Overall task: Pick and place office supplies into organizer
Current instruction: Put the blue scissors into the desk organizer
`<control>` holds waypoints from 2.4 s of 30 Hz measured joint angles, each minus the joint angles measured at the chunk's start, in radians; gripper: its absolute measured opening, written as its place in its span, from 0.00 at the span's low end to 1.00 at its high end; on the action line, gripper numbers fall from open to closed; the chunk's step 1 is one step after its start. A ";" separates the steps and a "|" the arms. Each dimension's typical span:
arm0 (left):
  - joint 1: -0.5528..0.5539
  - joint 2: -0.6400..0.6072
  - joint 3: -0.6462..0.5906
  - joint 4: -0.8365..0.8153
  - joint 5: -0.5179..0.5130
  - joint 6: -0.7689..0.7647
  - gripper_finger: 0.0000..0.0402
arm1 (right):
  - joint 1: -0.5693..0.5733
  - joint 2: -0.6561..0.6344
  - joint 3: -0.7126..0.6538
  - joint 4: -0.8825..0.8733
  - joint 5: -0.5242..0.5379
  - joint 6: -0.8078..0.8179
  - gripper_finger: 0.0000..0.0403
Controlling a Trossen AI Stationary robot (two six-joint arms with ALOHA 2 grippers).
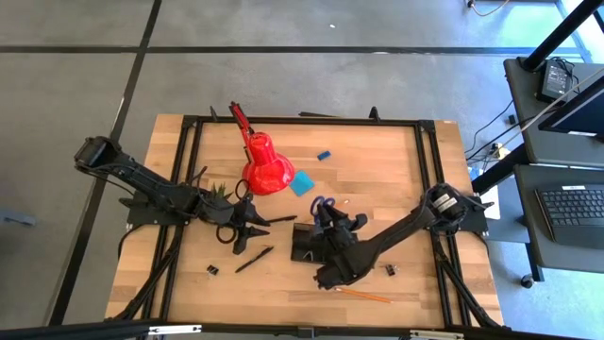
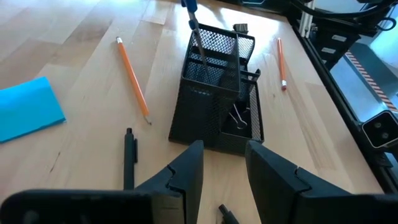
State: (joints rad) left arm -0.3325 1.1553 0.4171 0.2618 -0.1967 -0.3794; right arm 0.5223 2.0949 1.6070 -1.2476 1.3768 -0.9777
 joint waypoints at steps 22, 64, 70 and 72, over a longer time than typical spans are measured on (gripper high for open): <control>0.000 0.000 0.000 -0.001 0.000 0.000 0.28 | 0.073 0.000 0.000 0.028 0.051 -0.005 0.21; 0.000 0.000 0.000 0.021 -0.061 0.016 0.28 | 0.073 0.000 -0.025 0.078 0.042 0.058 0.29; 0.000 0.000 0.000 0.182 -0.078 0.025 0.28 | 0.073 0.000 -0.025 0.080 0.043 0.058 0.29; 0.004 0.000 0.000 0.234 -0.082 0.029 0.28 | 0.073 0.000 -0.025 0.080 0.044 0.058 0.29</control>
State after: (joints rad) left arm -0.3282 1.1556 0.4171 0.4954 -0.2784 -0.3503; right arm 0.5953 2.0949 1.5818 -1.1679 1.4204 -0.9199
